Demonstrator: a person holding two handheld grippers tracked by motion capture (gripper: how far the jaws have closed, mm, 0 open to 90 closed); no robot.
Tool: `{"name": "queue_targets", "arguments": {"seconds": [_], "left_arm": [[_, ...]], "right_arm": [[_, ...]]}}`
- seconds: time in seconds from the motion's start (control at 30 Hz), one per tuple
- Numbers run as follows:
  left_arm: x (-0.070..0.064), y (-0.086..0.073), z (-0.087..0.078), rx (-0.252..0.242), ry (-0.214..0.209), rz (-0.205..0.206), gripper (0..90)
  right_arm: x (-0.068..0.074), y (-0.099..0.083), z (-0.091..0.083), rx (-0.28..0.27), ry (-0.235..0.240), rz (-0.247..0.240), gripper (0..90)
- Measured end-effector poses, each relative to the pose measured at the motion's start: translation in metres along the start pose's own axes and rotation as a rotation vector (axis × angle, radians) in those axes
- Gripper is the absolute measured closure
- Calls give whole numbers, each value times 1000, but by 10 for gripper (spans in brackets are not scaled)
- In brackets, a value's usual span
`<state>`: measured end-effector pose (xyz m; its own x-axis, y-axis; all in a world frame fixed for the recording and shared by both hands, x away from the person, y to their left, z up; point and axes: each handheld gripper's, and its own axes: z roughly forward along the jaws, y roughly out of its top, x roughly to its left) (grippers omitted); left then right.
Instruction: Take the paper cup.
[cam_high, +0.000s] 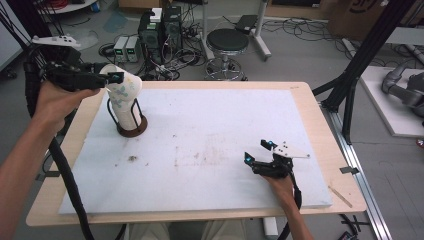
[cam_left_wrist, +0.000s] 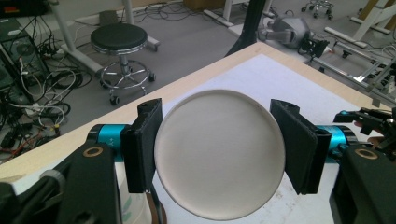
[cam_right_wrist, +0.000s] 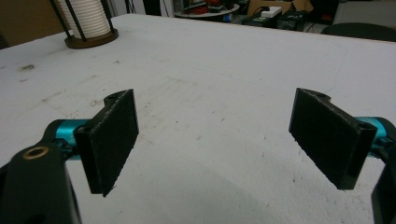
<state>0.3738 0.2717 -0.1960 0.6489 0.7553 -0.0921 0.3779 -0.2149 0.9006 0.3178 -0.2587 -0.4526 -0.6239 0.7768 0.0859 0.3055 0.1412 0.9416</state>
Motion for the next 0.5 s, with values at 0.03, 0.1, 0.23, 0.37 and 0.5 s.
{"name": "queue_targets", "arguments": {"seconds": [0.03,0.1,0.23,0.37,0.5], "left_arm": [[-1,-2,1,-12,-11,-5,371],[-3,-5,1,-21,-28,-1,371],[-8,-12,2,-54,-60,7,371],[-14,-19,3,-83,-91,15,371],[-21,-25,6,-102,-117,33,370]], "right_arm": [[0,0,0,-1,1,2,160],[0,0,0,2,-1,3,160],[0,0,0,-1,2,3,160],[0,0,0,1,0,0,160],[0,0,0,2,0,3,160]]}}
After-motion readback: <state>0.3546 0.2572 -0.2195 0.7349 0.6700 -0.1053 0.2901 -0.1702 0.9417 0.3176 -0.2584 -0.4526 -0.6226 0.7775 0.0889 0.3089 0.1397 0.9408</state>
